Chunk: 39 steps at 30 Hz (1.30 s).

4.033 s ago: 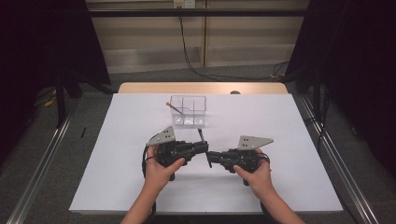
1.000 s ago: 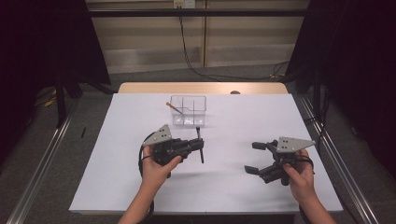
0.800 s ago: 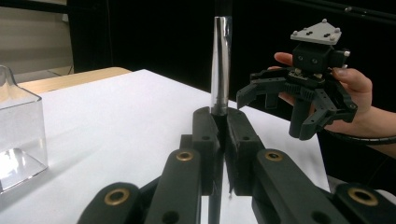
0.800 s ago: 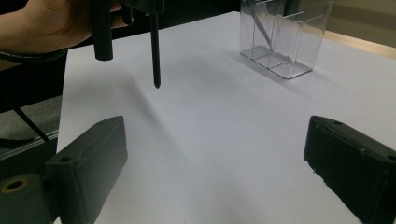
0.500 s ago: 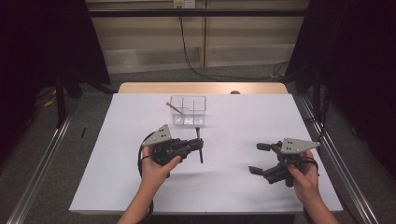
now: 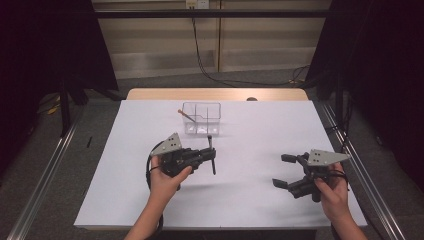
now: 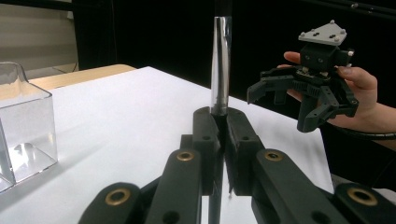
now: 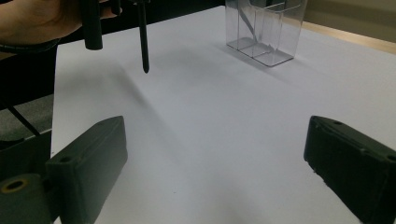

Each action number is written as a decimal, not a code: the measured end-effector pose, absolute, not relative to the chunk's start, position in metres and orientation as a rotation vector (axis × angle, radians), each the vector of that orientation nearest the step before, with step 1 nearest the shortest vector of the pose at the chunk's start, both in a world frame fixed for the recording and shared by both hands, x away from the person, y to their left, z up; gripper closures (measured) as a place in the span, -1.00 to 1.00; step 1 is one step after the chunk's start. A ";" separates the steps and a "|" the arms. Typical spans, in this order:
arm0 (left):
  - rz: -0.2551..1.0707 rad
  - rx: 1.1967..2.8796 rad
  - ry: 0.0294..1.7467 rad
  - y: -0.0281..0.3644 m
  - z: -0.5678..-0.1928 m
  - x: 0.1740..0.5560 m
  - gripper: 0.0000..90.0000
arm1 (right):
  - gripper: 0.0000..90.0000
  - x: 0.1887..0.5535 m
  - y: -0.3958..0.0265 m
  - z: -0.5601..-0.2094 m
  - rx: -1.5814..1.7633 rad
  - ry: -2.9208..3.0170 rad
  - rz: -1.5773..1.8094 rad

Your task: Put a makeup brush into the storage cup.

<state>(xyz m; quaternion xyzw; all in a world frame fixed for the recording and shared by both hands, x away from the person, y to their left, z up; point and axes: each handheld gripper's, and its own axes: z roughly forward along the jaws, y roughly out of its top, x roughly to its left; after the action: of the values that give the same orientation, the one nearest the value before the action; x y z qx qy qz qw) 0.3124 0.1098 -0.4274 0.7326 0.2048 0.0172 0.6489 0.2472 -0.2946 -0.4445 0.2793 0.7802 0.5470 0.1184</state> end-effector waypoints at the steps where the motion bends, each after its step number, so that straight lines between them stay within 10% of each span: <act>1: 0.037 1.665 0.467 0.110 -0.427 0.312 0.87 | -0.87 0.247 -0.296 -0.445 0.817 2.279 1.600; 39: 0.055 1.672 0.469 0.112 -0.424 0.319 0.87 | -0.87 0.228 -0.324 -0.456 0.900 2.208 1.587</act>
<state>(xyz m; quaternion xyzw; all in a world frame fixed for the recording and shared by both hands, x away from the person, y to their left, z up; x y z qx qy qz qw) 0.3187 0.1123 -0.4239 0.7346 0.2060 0.0240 0.6460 0.2276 -0.3236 -0.4558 0.3113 0.7634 0.5489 0.1380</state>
